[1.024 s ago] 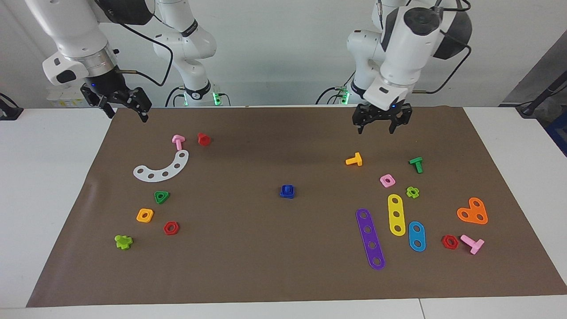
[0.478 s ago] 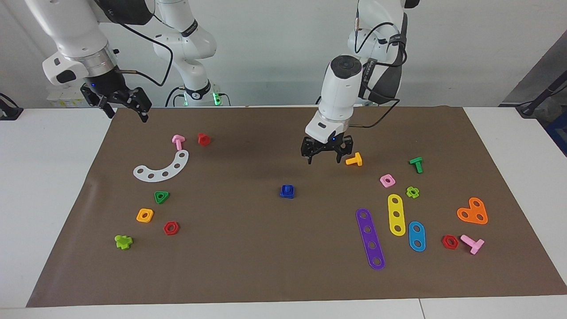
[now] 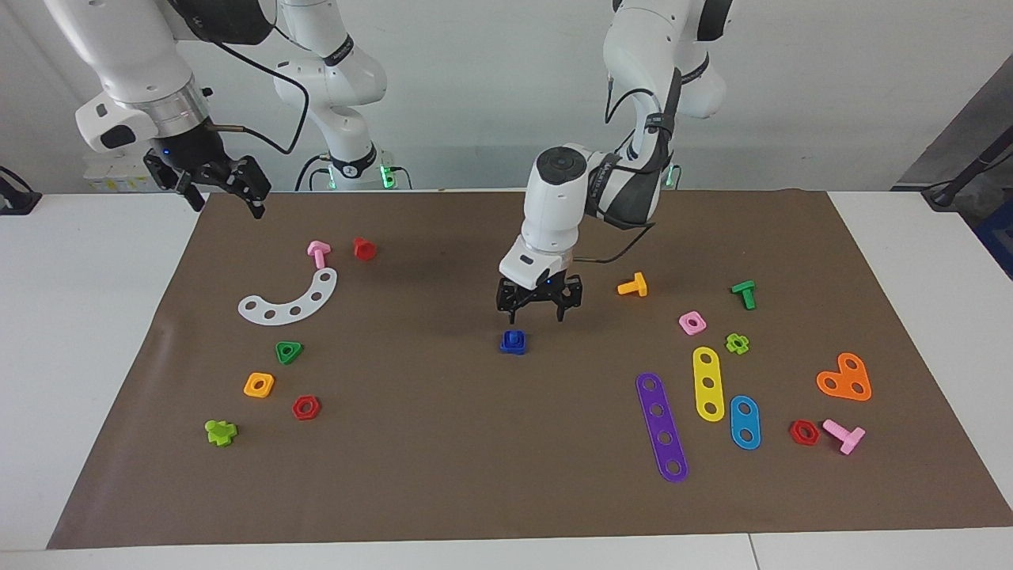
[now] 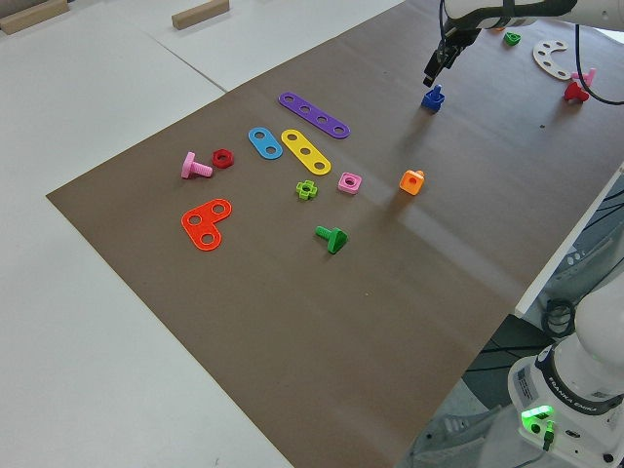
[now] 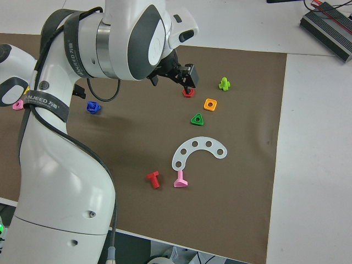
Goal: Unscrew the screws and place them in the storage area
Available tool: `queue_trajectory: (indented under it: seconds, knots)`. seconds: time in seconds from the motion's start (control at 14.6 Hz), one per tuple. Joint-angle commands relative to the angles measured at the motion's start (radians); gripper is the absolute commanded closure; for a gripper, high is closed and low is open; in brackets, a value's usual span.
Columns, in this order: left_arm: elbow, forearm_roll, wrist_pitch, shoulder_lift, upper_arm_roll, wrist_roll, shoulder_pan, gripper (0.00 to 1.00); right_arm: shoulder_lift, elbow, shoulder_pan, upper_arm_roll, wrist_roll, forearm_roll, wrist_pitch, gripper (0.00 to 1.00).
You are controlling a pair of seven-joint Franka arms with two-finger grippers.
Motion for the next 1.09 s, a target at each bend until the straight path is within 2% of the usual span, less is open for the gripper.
queue_trajectory:
  seconds: [0.0,0.27,0.55,1.02]
  knots:
    - [0.023,-0.011,0.026,0.026,0.018,-0.009,-0.027,0.03,-0.009,-0.012,-0.019,0.008,-0.032,0.006,0.004,0.0]
    - [0.004,-0.01,0.107,0.068,0.018,-0.006,-0.036,0.04,-0.009,-0.012,-0.019,0.008,-0.032,0.006,0.004,0.0]
    - [0.0,-0.005,0.13,0.089,0.016,0.022,-0.041,0.05,-0.009,-0.012,-0.019,0.008,-0.032,0.006,0.004,0.0]
    - [-0.022,-0.006,0.159,0.098,0.016,0.052,-0.042,0.14,-0.009,-0.012,-0.019,0.008,-0.032,0.006,0.004,0.0]
